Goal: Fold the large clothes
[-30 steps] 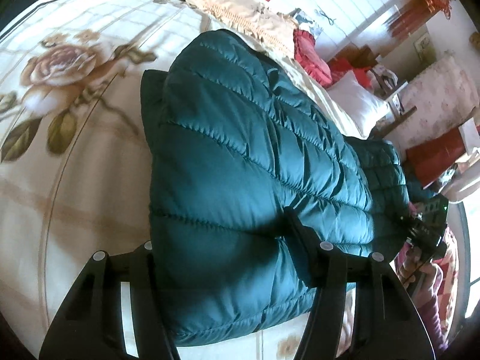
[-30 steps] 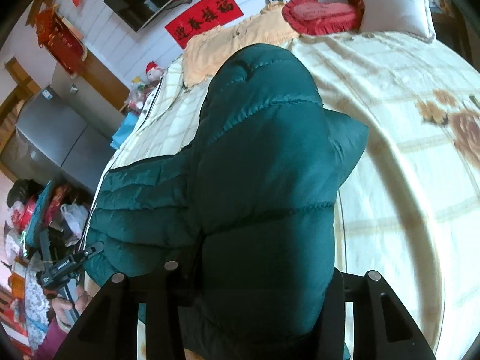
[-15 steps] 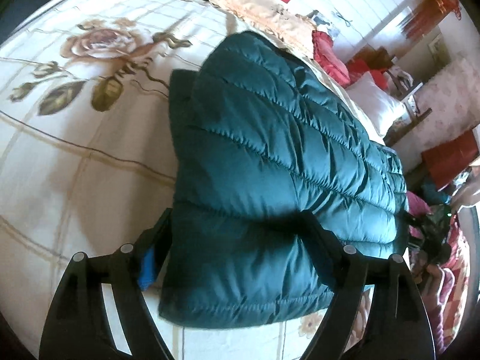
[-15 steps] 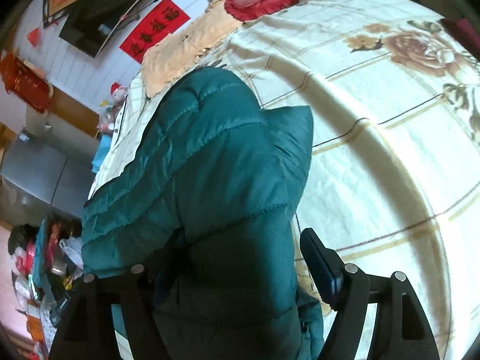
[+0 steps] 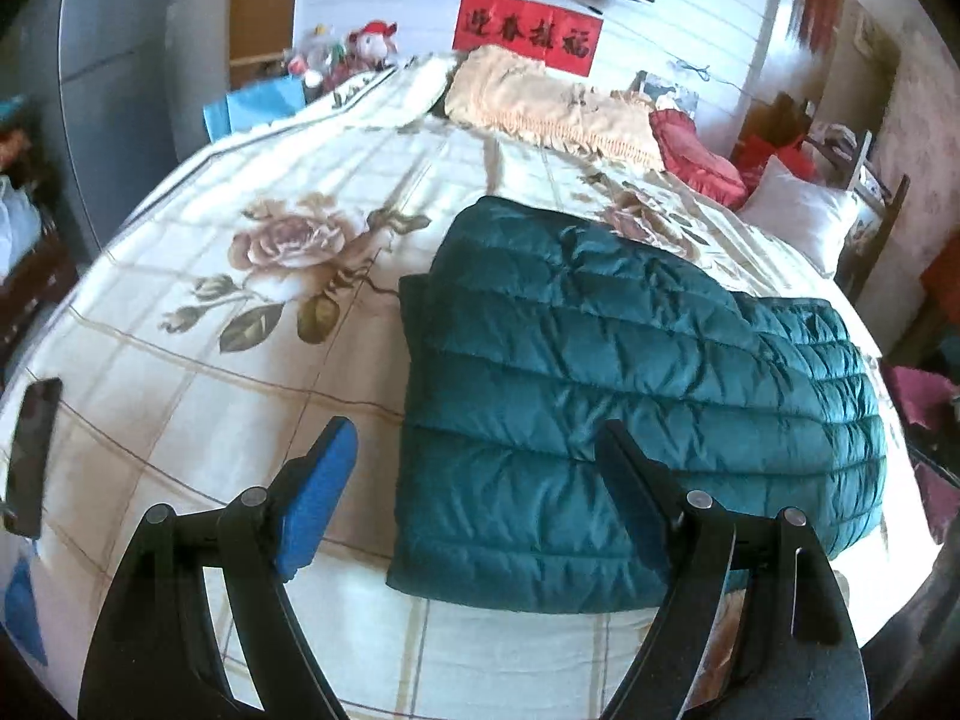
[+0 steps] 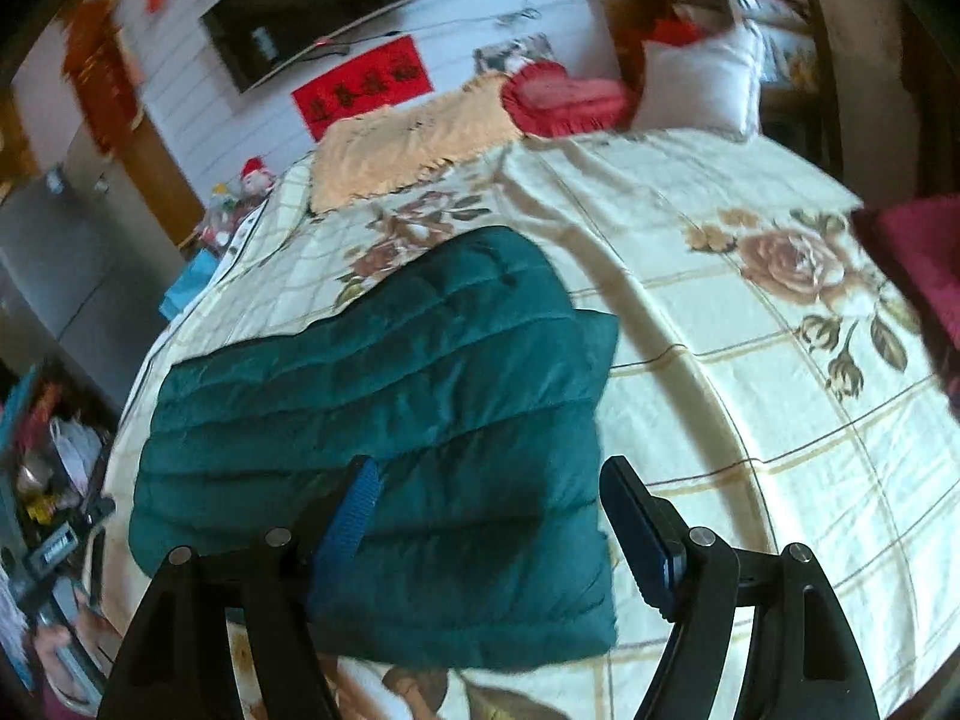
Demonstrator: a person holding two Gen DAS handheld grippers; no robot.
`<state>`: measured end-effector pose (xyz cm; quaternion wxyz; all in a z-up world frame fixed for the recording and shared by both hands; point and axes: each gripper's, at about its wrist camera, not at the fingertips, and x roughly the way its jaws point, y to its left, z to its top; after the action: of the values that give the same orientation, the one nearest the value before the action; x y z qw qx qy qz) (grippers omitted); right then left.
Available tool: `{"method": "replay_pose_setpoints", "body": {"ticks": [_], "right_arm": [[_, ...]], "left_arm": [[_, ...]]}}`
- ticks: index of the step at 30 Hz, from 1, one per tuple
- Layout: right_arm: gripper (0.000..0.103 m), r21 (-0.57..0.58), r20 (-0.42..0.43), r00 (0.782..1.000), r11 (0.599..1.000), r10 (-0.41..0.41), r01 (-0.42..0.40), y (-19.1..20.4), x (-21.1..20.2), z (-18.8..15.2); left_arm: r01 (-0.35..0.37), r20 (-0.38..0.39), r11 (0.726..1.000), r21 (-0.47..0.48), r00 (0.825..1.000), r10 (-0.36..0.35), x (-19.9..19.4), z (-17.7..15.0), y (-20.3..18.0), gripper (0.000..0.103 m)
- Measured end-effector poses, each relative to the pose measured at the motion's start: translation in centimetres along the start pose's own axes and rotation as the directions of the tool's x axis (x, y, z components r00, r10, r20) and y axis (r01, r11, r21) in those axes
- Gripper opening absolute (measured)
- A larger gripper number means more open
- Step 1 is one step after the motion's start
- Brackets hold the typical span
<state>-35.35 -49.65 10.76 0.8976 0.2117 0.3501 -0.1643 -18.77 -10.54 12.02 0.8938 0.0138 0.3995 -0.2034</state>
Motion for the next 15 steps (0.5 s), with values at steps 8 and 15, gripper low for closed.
{"method": "replay_pose_setpoints", "body": {"ticks": [8,15], "right_arm": [[0.083,-0.125,0.053,0.998,0.991,-0.043,0.049,5.3,-1.0,-3.5],[0.088,-0.162,0.097,0.994,0.985,-0.045,0.061,8.8,-1.1,-5.5]], "left_arm": [[-0.062,0.040,0.995,0.076,0.997,0.059,-1.2,-1.6,-4.5,0.082],[-0.079,0.064,0.990,0.118,0.995,0.071,-1.6,-2.7,-6.9,0.082]]}}
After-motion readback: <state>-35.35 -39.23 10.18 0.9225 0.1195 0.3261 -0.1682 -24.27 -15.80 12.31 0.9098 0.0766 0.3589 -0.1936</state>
